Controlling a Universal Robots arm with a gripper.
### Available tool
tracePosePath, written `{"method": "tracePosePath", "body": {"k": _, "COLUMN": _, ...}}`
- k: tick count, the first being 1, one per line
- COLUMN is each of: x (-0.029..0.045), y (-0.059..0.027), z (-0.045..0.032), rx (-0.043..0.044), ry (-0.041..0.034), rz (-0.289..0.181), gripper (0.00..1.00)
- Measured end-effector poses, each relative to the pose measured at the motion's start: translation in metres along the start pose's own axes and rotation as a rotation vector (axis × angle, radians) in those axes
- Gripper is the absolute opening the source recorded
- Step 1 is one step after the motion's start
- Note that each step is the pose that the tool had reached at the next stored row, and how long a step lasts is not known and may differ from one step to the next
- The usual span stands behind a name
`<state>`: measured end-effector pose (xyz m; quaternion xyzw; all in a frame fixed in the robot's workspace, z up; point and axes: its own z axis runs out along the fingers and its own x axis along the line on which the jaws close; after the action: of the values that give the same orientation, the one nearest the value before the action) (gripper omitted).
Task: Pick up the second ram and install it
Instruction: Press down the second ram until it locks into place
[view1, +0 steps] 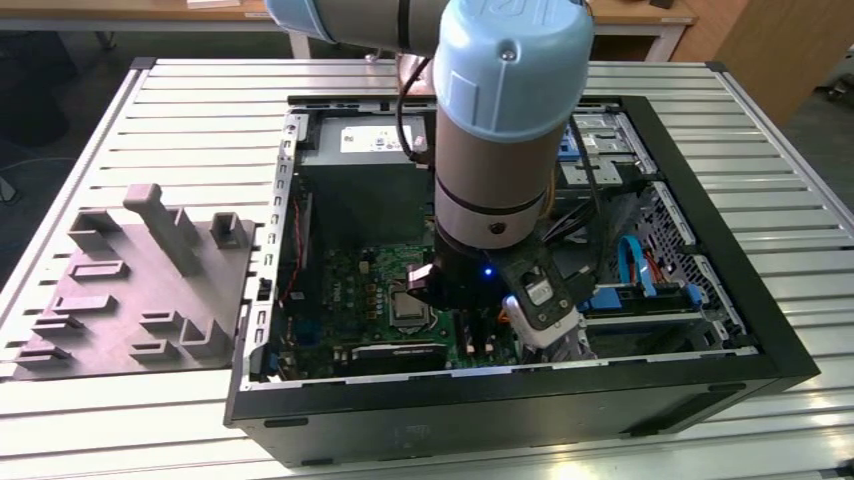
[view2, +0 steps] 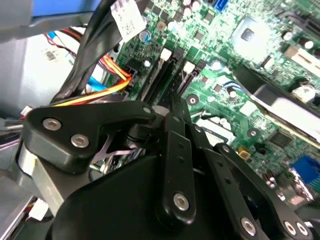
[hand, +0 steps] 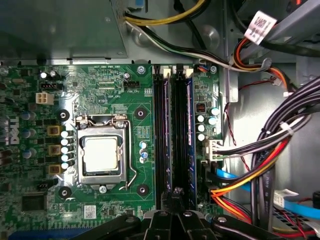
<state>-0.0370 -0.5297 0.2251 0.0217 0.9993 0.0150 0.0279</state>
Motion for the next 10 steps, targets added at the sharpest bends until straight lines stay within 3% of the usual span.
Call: {"method": "tracePosePath", "body": {"k": 10, "x": -0.0014, "y": 0.0008, "z": -0.0237, "rx": 0.0017, "ry": 0.0000, "rz": 0.000, "gripper": 0.10}}
